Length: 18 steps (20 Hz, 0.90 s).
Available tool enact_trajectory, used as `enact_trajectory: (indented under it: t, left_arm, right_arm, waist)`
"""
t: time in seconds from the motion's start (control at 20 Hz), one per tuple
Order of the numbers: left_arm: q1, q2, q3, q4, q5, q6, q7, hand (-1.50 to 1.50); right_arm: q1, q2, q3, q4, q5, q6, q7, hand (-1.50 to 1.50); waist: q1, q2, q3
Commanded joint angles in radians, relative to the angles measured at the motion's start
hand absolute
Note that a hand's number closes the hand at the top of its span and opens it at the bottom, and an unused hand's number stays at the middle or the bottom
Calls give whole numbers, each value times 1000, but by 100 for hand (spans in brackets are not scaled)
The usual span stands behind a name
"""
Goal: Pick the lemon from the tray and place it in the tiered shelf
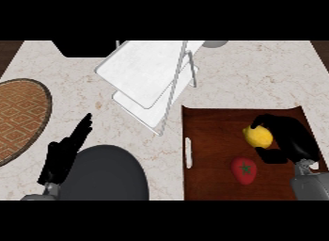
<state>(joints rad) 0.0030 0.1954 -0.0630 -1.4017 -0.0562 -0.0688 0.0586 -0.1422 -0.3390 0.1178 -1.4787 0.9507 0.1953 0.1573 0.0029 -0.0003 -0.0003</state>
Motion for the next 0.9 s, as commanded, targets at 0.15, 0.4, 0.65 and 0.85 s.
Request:
enact_trajectory:
  t: [0.15,0.4,0.65,0.85]
  left_arm:
    - [32,-42,-20,-67,-47,13,37,0]
    - [61,-13,15,-29,-33,-33,-22,0]
    - [-39,-31,45,88,-60,-14,-54,0]
    - [-26,-57,-3,32,-53,-21,-17,0]
  right_arm:
    - [-43,38,-17,14,41,-19,-52,150]
    - [53,83,-3,-90,103,-115,1,150]
    - [-23,40,-65,-77,41,-54,-91,150]
    - [-168,-110,16,37,-19,149,-321,150]
  waist:
    - [-1,0,0]
    - [-2,-1,0]
    - [-3,1,0]
    - [31,10,0]
